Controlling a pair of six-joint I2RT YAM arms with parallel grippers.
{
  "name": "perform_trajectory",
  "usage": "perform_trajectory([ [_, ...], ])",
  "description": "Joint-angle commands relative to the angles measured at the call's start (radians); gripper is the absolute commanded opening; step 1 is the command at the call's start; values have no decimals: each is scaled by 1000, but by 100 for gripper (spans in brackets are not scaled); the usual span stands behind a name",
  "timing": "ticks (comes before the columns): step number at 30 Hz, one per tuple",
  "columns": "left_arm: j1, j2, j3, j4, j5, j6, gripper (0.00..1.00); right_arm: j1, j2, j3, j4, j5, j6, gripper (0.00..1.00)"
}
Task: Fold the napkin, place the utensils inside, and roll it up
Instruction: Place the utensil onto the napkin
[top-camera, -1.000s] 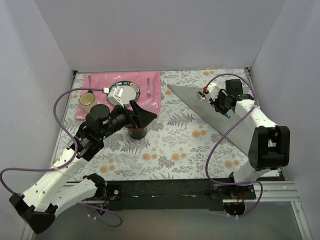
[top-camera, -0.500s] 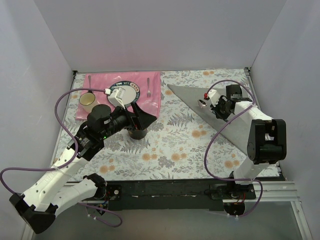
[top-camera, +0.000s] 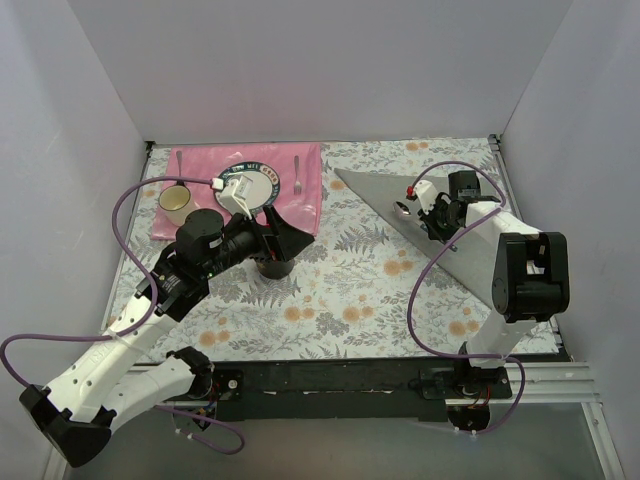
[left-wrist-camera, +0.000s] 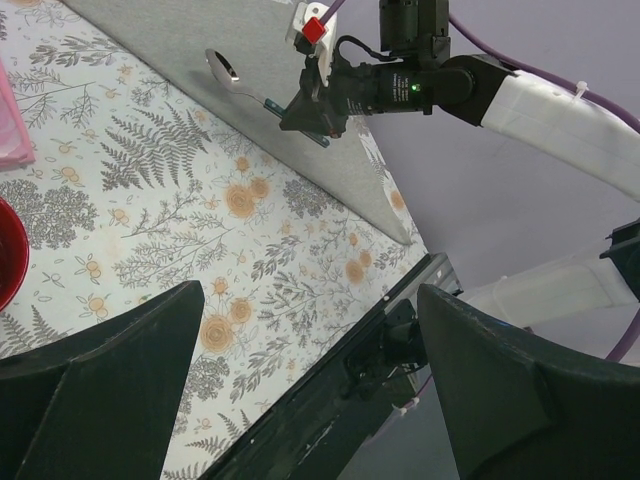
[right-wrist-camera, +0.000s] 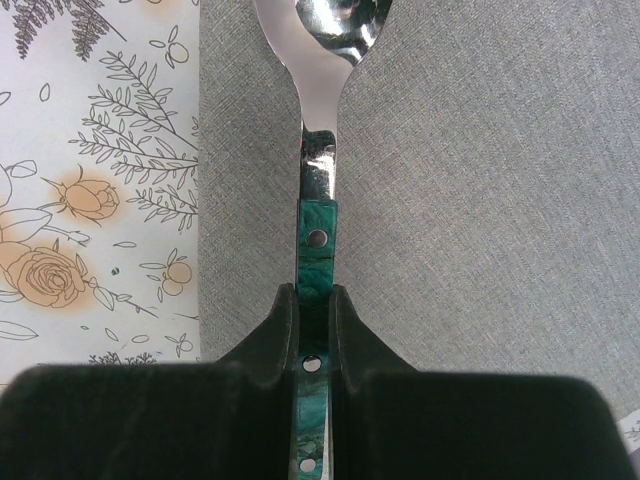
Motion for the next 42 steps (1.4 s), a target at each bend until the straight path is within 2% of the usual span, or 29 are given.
perform_trajectory([
  [1,6,-5,-3,-5,17,4,88,-2,-16,10,35,-13,52,1],
  [16,6,1,1,5,38,-2,88,-2,-26,-50,52,10,34,2],
  [25,6,-2,-2,4,38,-1,88,0,-16,-61,58,33,29,6],
  [31,6,-3,-5,1,35,4,88,0,-18,-64,56,47,28,12],
  [37,6,-2,-11,11,43,-1,88,0,-24,-71,53,45,26,23],
  [42,6,1,-23,25,57,-16,88,-2,-35,-79,58,36,28,27],
])
